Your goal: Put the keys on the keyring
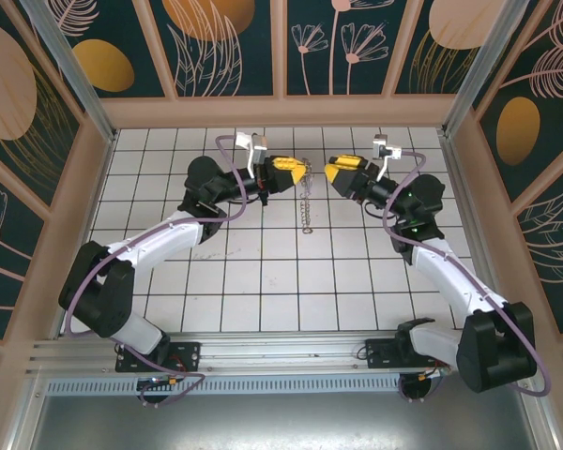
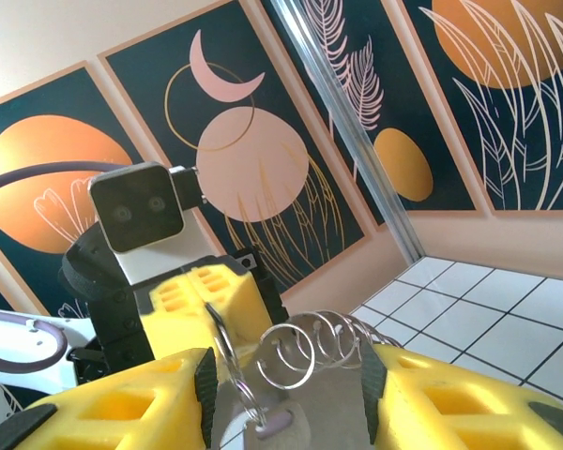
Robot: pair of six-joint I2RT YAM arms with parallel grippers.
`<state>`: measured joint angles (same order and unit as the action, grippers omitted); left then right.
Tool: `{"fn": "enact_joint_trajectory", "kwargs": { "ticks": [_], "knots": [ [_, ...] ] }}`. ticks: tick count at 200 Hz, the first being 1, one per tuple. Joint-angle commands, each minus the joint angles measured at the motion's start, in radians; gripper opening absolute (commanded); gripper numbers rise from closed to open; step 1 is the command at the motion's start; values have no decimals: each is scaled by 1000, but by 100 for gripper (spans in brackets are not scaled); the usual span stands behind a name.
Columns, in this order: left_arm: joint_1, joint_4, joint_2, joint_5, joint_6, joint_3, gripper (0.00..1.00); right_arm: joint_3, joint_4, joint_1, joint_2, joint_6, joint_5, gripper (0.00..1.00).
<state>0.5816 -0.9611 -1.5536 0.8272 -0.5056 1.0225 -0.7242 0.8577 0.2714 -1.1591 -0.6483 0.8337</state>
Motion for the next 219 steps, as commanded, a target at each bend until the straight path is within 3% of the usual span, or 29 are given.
{"fn": "enact_joint_trajectory", "kwargs": {
  "ticks": [1,32,93,140,189,219],
  "knots": [
    [-6,-139,-10,-18,-81,-2,0,11,109,14,-17,-32,8,48],
    [-6,-167,-23,-18,-121,0,0,9,140,35,-35,-40,2,56],
    [-5,-199,-48,-23,-185,5,0,-14,176,64,-74,-56,-11,55],
    [-5,-203,-56,-27,-198,7,0,-23,187,85,-89,-54,-17,51],
    [-5,-204,-60,-30,-204,2,0,-35,188,100,-103,-48,-24,38],
    [-5,-205,-66,-28,-203,1,0,-45,186,101,-106,-46,-34,39]
  ]
}}
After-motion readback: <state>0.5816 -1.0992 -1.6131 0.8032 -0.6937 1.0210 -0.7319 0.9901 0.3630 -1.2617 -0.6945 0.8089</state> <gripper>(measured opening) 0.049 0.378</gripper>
